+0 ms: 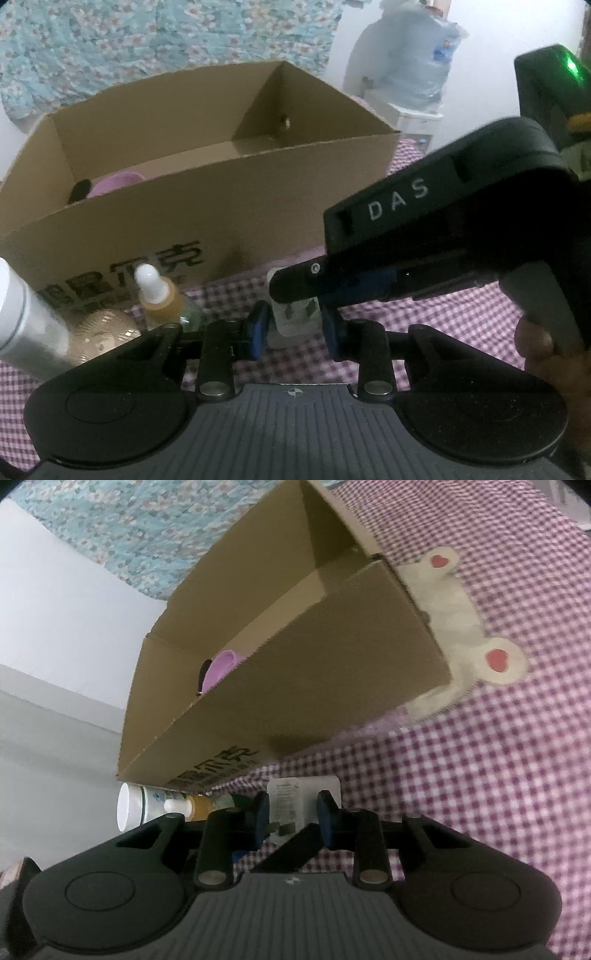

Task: Organize rigid objects
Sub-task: 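Carry the white charger plug into the box and release it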

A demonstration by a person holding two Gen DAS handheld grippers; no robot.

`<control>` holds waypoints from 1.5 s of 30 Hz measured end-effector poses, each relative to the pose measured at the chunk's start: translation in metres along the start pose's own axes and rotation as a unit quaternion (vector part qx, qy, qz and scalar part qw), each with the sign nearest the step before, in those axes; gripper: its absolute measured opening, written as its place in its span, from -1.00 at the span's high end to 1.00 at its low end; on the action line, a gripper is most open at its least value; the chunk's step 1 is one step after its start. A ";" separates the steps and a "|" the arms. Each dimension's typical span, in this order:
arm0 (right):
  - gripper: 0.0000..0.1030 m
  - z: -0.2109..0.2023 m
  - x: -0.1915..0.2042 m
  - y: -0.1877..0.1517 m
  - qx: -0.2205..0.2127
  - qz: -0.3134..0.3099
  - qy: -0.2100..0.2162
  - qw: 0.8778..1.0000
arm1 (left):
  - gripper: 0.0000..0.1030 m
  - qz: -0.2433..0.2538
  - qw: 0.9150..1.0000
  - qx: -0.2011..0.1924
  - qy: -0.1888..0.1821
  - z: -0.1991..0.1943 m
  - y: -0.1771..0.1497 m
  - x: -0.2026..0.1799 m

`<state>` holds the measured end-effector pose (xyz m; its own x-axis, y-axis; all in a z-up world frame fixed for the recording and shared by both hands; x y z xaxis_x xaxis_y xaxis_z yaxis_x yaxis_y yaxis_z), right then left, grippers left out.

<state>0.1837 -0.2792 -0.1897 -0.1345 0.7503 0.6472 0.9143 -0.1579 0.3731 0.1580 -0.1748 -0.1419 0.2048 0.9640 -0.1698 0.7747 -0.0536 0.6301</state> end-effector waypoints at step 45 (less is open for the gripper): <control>0.35 -0.075 0.074 0.037 -0.094 -0.081 0.026 0.992 | 0.42 0.055 0.995 -0.085 0.022 -0.082 0.063 -0.017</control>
<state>0.1785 -0.2771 -0.0782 -0.2984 0.7425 0.5997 0.7915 -0.1585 0.5902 0.1540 -0.1735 -0.0375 0.2535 0.9654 -0.0617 0.6356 -0.1181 0.7629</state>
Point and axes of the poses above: each gripper's, at about its wrist camera, not at the fingertips, and z roughly the way its jaws point, x to its left, y to its top, the point moved 10 cm from there along z, roughly the way its jaws point, and after that the axes turned 7 degrees about -z, right-handed, at the moved point
